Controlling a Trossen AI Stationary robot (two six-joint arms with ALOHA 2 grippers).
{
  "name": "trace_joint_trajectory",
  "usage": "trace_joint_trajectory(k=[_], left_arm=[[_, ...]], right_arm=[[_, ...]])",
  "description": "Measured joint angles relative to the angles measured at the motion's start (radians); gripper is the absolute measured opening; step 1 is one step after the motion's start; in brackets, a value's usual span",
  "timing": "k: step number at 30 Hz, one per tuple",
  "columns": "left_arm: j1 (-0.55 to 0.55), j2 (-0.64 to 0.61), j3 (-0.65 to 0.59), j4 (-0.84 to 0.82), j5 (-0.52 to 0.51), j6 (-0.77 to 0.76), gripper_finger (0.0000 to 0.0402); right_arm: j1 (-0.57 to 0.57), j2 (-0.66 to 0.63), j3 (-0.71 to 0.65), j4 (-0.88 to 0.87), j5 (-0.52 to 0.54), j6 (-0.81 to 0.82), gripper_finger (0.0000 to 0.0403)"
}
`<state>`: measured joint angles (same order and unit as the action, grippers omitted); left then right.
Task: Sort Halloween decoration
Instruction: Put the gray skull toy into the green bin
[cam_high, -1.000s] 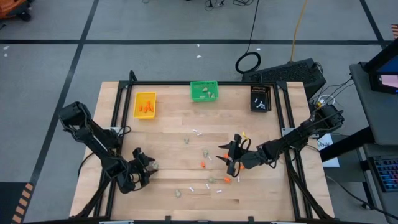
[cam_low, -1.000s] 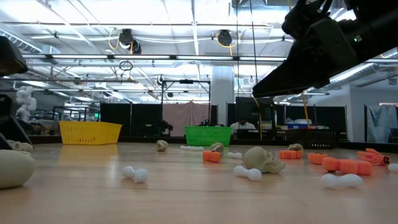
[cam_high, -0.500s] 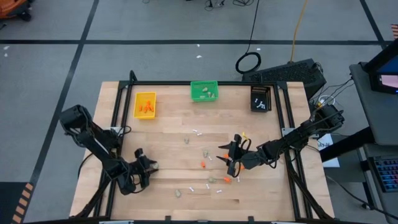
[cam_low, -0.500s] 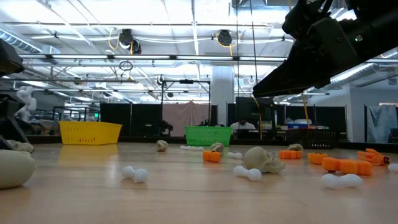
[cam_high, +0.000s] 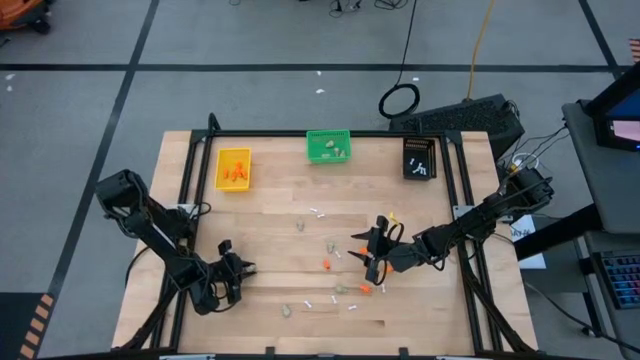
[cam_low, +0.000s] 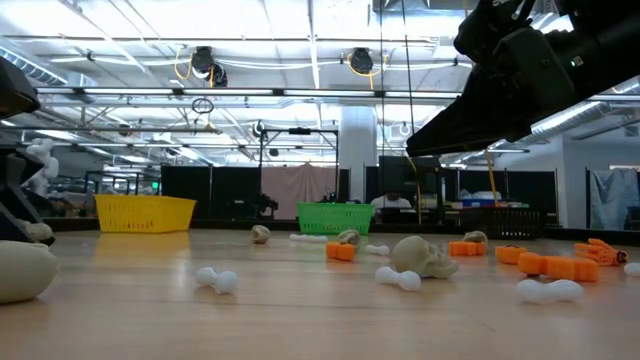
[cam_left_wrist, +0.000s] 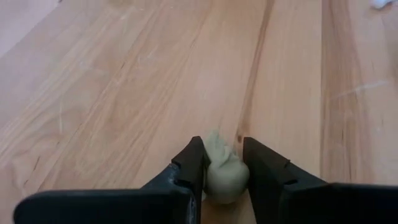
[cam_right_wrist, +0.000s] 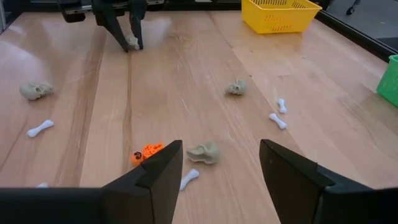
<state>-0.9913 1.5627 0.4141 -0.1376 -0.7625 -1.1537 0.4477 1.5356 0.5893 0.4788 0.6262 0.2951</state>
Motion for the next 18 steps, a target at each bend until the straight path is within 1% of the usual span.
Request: trace_joint_trajectory(k=[4, 18], left_arm=[[0.003, 0.0, 0.021, -0.009, -0.004, 0.043, 0.0084], [0.003, 0.0, 0.033, -0.002, -0.02, 0.059, 0.0082]], right_arm=[[0.0, 0.0, 0.0, 0.0, 0.0, 0.0, 0.0199], [0.0, 0.0, 0.0, 0.001, 0.0, 0.0, 0.0199]])
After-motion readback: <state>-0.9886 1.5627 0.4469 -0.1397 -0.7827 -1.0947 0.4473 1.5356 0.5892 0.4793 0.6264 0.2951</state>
